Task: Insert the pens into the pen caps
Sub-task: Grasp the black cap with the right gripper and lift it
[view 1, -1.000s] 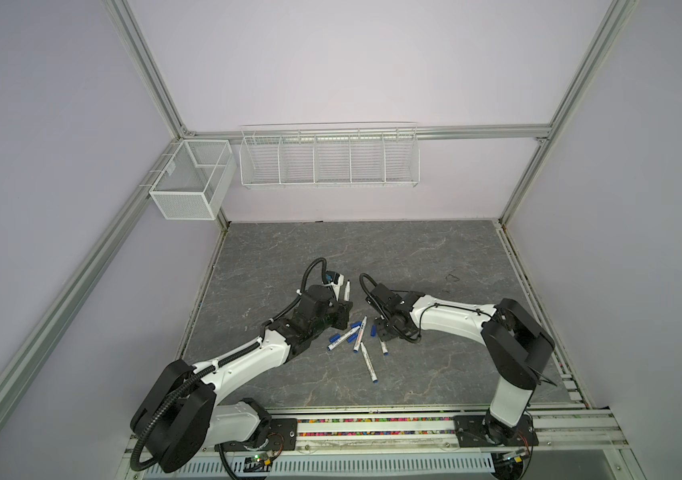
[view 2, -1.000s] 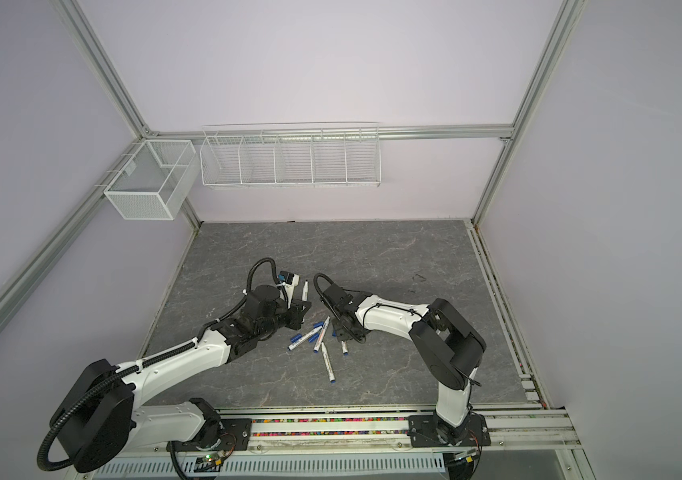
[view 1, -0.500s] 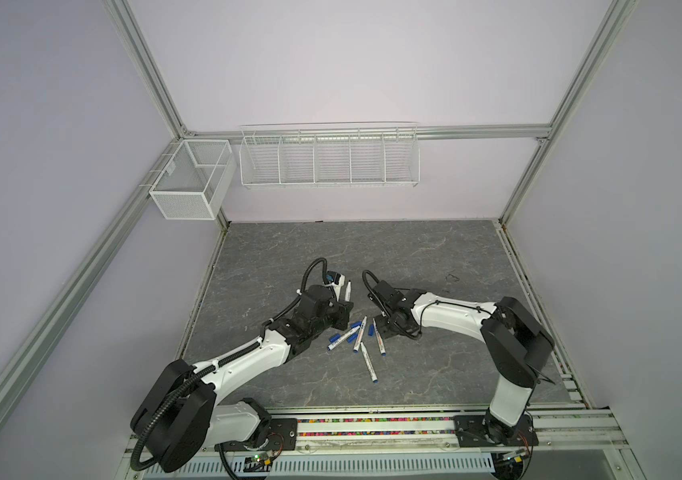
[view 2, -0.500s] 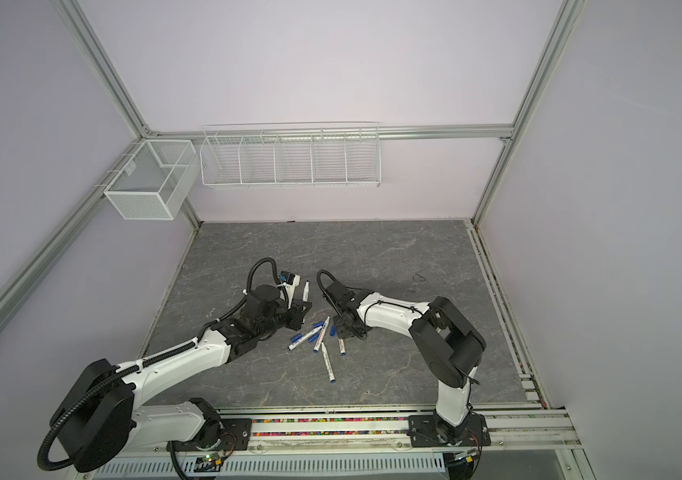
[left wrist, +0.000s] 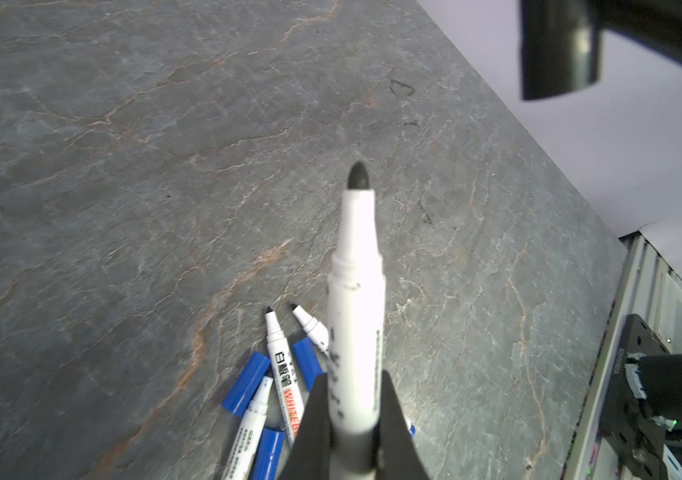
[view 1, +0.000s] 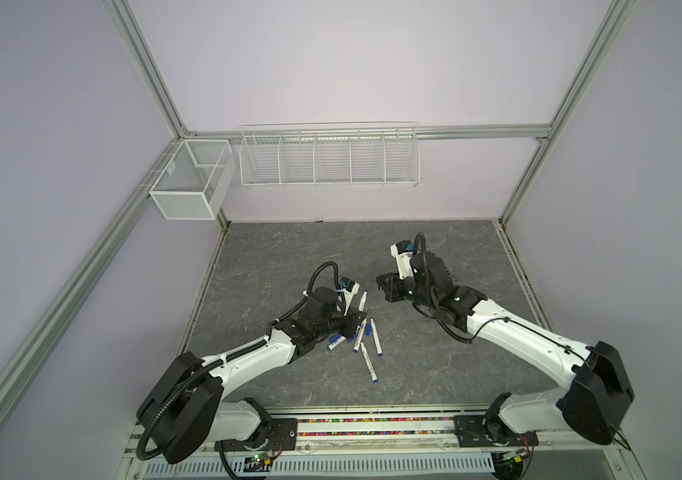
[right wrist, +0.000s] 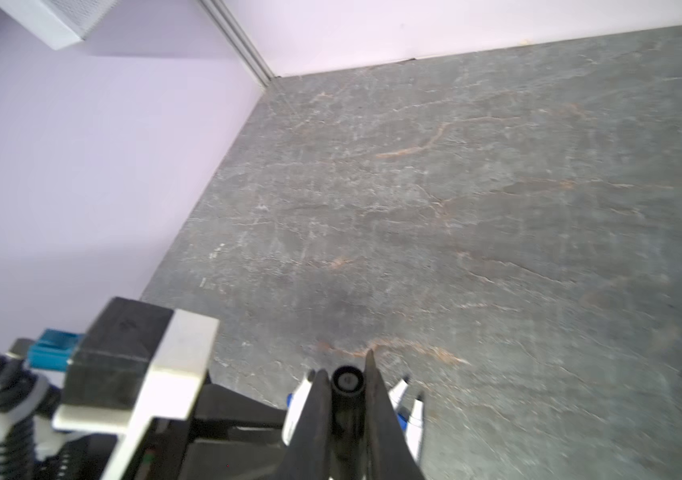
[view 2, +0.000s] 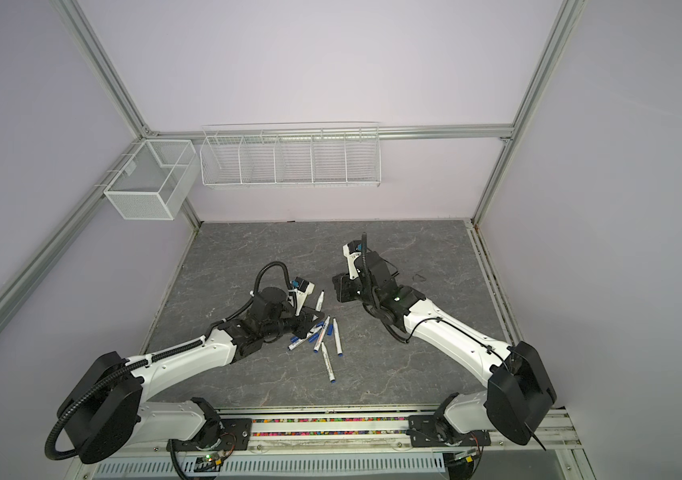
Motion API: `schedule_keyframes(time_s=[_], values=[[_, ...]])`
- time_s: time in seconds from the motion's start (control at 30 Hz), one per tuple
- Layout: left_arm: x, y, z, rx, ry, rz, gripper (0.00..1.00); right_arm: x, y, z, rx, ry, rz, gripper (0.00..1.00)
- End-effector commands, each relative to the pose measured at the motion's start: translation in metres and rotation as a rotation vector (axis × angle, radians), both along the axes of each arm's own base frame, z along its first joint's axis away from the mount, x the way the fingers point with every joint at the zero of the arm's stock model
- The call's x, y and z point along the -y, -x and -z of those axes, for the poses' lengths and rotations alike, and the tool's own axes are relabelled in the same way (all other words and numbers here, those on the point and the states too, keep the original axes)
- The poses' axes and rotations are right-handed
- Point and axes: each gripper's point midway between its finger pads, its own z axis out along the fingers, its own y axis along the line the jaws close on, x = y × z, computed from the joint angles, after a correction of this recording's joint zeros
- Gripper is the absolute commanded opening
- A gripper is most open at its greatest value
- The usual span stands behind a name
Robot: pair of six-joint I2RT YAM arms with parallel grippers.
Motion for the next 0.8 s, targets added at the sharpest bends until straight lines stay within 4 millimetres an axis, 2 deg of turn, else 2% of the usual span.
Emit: schedule_keyframes(time_s=[0.0, 0.23, 0.53, 0.77], values=[[0.01, 0.005, -0.015, 0.046, 0.039, 0.062, 0.0, -0.017, -0.003, -0.01, 0.008, -0.108, -0.048, 0.1], [0.01, 0.007, -0.021, 0.067, 0.055, 0.063, 0.0, -0.029, -0.003, -0.004, -0.017, -0.119, -0.079, 0.1], [0.008, 0.005, -0.023, 0.081, 0.065, 0.046, 0.0, -0.025, -0.002, 0.006, -0.026, -0.08, -0.062, 0.1], [0.007, 0.002, -0.022, 0.078, 0.066, 0.021, 0.0, -0.027, 0.006, 0.001, -0.03, -0.101, -0.096, 0.1]])
